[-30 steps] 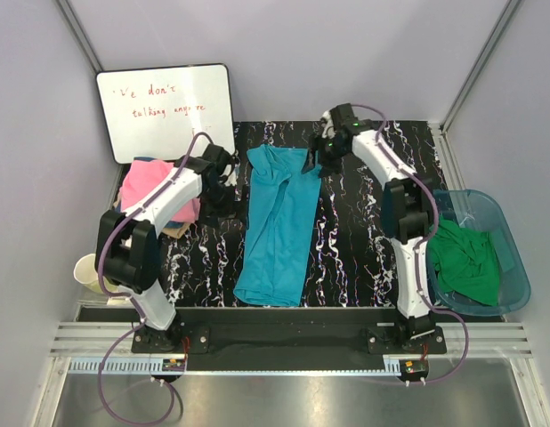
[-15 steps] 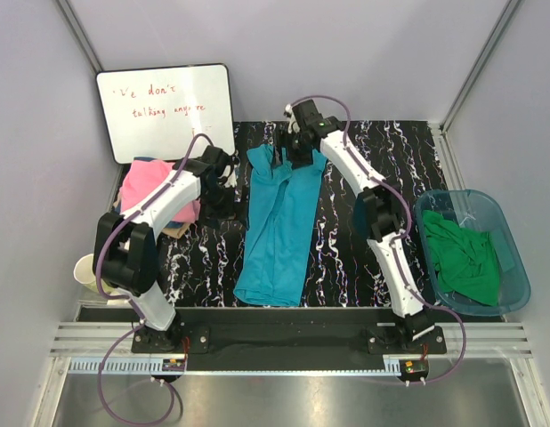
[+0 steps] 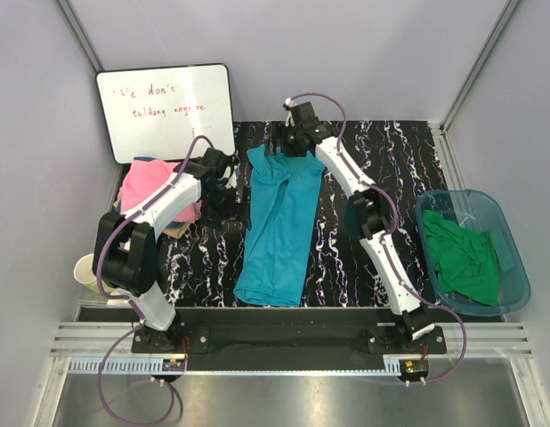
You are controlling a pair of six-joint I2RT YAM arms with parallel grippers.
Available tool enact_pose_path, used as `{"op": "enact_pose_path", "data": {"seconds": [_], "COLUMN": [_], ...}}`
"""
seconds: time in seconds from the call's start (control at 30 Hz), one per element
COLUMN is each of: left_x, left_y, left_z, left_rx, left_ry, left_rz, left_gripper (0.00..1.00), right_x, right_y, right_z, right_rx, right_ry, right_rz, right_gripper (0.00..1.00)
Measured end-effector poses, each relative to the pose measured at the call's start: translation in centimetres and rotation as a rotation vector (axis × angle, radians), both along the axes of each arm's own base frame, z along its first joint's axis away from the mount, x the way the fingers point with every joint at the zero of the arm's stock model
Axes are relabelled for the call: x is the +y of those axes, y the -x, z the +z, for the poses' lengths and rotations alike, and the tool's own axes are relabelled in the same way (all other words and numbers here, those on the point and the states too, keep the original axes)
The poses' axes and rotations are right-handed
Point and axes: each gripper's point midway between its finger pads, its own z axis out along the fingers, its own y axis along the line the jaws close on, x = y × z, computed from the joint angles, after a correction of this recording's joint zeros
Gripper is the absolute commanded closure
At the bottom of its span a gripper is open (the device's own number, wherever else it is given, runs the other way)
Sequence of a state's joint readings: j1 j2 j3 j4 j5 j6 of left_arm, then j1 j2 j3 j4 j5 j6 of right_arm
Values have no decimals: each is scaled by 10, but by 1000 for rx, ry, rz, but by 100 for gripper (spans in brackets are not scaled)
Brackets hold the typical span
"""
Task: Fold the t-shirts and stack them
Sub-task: Rotate the tshirt 90 degrees
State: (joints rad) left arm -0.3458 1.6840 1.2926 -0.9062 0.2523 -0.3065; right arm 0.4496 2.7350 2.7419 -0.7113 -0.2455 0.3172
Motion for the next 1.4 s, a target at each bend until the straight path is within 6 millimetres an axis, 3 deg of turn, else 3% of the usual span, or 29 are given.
{"op": "enact_pose_path", "data": {"seconds": [0.13, 0.2, 0.23, 0.57, 0.73, 0.83, 0.9, 0.97, 1.0, 1.13, 1.23, 1.4], "left_x": [-2, -3, -3, -4, -4, -4, -3, -3, -3, -2, -3, -3], "left_y": [-2, -3, -2, 1, 1, 2, 2, 3, 4, 4, 5, 6], "left_z": [1, 1, 0, -1, -1, -2, -3, -4, -4, -2, -4, -7], "left_rx": [-9, -11, -10, 1, 5, 10, 14, 18, 20, 22, 31, 46], "left_ry": [13, 18, 18, 21, 23, 22, 20, 17, 16, 14, 14, 12], "left_rz": [-2, -3, -4, -6, -7, -8, -10, -13, -14, -21, -22, -26], "left_gripper": [1, 1, 1, 1, 1, 1, 1, 1, 1, 1, 1, 1], "right_x": [2, 3, 4, 11, 12, 12, 12, 12, 12, 9, 7, 8], "right_y": [-2, -3, -4, -12, -14, -13, -12, -12, -12, -8, -6, -7], "right_z": [-32, -40, -42, -35, -35, -37, -38, -39, -40, -51, -57, -51], "right_rx": [38, 45, 47, 24, 18, 24, 27, 30, 31, 57, 70, 57], "right_ry": [2, -2, -7, -56, -63, -62, -62, -63, -61, -46, -39, -44], "right_rz": [-13, -18, -22, -42, -41, -42, -43, -45, -46, -53, -56, -54], "right_gripper": [22, 33, 45, 86, 93, 92, 84, 81, 64, 39, 36, 36]}}
